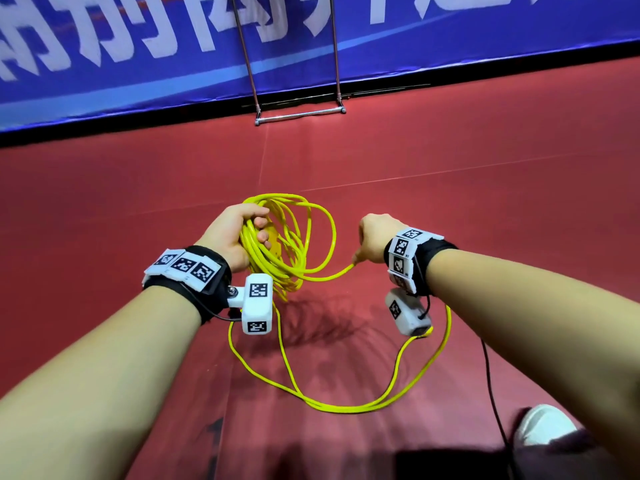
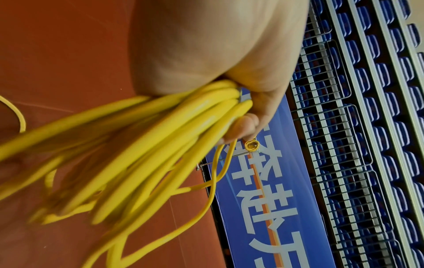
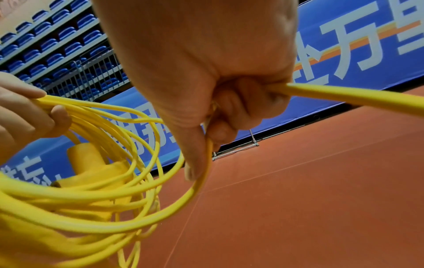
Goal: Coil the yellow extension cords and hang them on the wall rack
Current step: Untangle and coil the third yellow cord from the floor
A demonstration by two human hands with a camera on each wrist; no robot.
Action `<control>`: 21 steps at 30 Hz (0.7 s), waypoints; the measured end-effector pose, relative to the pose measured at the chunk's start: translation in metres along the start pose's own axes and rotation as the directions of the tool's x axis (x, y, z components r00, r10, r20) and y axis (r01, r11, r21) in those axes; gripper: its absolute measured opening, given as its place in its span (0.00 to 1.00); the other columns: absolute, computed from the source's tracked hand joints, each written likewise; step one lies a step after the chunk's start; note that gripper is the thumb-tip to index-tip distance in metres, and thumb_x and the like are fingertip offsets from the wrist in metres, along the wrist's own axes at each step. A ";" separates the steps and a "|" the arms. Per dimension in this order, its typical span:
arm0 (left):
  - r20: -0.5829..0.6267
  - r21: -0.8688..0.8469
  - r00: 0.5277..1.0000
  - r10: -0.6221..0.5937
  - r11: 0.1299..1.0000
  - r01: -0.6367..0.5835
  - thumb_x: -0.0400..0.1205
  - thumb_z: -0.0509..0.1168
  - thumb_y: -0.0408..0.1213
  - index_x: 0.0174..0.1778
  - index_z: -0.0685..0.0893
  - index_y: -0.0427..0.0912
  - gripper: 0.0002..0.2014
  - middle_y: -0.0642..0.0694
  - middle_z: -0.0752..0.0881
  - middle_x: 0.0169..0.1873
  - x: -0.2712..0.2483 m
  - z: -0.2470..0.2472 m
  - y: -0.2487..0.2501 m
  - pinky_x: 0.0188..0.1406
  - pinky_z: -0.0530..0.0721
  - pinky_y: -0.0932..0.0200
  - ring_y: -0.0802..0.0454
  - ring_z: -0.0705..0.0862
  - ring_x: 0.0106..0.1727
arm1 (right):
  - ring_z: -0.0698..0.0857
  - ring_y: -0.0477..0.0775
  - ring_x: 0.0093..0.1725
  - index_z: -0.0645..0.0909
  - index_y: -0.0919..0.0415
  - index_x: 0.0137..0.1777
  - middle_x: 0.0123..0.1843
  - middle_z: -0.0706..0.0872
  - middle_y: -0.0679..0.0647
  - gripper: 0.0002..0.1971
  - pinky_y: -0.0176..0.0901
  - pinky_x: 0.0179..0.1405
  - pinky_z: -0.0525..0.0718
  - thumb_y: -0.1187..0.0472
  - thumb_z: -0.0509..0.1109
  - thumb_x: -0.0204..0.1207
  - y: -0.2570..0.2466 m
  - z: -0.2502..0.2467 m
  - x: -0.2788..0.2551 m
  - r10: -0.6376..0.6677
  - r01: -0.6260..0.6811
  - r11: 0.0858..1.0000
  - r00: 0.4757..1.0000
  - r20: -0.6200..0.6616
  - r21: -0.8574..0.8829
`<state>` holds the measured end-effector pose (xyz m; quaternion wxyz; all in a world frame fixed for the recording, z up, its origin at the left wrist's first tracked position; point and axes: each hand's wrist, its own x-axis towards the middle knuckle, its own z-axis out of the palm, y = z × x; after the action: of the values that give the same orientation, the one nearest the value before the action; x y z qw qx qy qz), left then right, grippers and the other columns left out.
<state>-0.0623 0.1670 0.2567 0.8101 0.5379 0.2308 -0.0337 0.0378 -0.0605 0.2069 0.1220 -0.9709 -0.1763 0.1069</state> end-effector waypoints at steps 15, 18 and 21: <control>0.051 0.297 0.994 -0.098 0.952 0.079 0.81 0.66 0.33 0.35 0.76 0.43 0.09 0.50 0.73 0.22 0.000 0.029 -0.018 0.30 0.72 0.58 0.54 0.72 0.18 | 0.84 0.64 0.41 0.68 0.69 0.47 0.41 0.75 0.63 0.06 0.59 0.38 0.87 0.75 0.51 0.83 -0.023 -0.013 0.017 -0.042 -0.604 0.155 0.787 0.616 0.782; 0.067 0.313 0.992 -0.108 0.946 0.081 0.81 0.67 0.32 0.36 0.77 0.42 0.09 0.49 0.74 0.22 -0.002 0.035 -0.021 0.28 0.75 0.59 0.54 0.73 0.18 | 0.85 0.63 0.43 0.70 0.70 0.47 0.43 0.79 0.65 0.08 0.63 0.28 0.87 0.73 0.50 0.84 -0.027 -0.010 0.018 -0.058 -0.595 0.155 0.791 0.609 0.788; 0.089 0.313 0.990 -0.113 0.946 0.080 0.81 0.66 0.30 0.35 0.78 0.40 0.08 0.47 0.75 0.24 -0.003 0.042 -0.024 0.25 0.77 0.62 0.53 0.73 0.18 | 0.84 0.63 0.42 0.71 0.71 0.49 0.43 0.77 0.66 0.06 0.58 0.27 0.88 0.74 0.53 0.84 -0.029 -0.009 0.017 -0.010 -0.576 0.053 0.817 0.577 0.816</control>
<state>-0.0576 0.1193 0.2506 0.7247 0.6433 0.2053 -0.1373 0.0467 -0.0294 0.2205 0.6608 -0.6025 0.1202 0.4311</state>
